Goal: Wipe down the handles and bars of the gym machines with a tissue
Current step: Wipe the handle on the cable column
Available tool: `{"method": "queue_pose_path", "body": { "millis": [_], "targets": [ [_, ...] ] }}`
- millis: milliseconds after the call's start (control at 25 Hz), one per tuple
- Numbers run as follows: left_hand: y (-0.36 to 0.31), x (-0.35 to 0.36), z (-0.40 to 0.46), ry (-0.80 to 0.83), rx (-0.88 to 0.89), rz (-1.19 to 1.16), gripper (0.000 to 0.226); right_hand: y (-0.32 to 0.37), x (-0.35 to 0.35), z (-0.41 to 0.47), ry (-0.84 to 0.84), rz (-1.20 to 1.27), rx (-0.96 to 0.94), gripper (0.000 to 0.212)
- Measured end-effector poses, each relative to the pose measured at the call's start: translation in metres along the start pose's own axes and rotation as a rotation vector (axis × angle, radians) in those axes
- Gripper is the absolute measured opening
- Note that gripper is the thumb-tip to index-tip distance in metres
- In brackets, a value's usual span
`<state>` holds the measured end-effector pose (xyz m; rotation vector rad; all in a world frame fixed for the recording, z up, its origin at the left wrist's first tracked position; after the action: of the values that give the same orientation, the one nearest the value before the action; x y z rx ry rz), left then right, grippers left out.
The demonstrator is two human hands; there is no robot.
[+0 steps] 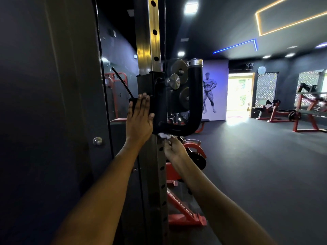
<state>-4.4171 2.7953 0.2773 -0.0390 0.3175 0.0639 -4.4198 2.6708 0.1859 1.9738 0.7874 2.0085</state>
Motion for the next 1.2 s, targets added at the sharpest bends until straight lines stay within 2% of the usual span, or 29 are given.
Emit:
{"method": "queue_pose_path", "body": {
  "millis": [80,200,400,520,640,760,920,1080,1120,1200],
  "targets": [
    [0.0,0.0,0.001,0.009,0.0,-0.018,0.058,0.01,0.005,-0.008,0.07,0.081,0.032,0.041],
    [0.0,-0.001,-0.001,-0.005,-0.002,-0.038,0.056,0.036,-0.008,-0.01,-0.004,0.222,0.018,0.037],
    [-0.001,-0.005,0.0,0.039,-0.001,-0.034,0.057,0.023,0.0,-0.021,0.047,0.09,0.011,0.039],
    [0.0,-0.006,0.002,0.05,0.0,-0.033,0.057,0.054,-0.006,-0.034,0.028,-0.138,-0.129,0.043],
    [-0.002,-0.005,0.001,0.043,-0.007,-0.038,0.057,0.094,-0.014,-0.059,-0.021,-0.294,-0.371,0.019],
    [-0.002,-0.004,0.0,0.039,-0.007,-0.031,0.057,0.118,0.001,-0.09,-0.011,-0.491,-0.65,0.009],
    [-0.001,-0.003,0.001,0.04,-0.021,-0.036,0.057,0.144,0.041,-0.104,0.063,-0.637,-0.964,0.017],
    [-0.001,-0.002,0.0,0.026,-0.02,-0.035,0.057,0.171,0.113,-0.115,0.146,-1.042,-1.704,0.027],
    [-0.001,-0.002,0.0,0.025,-0.02,-0.039,0.057,0.166,0.115,-0.115,0.151,-1.152,-1.821,0.026],
    [0.0,-0.002,-0.001,0.029,-0.016,-0.047,0.057,0.147,0.086,-0.112,0.183,-1.339,-1.893,0.024]
  ]
}}
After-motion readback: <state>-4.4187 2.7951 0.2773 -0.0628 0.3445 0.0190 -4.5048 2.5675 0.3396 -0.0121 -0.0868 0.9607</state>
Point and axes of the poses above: each hand's wrist, its own z-axis towards the middle knuckle, its own x-axis out of the palm, y = z × x, the point moved 5 cm from there along z, towards the middle knuckle, and after that the axes turned 9 degrees about -x, right-handed, at the moved point
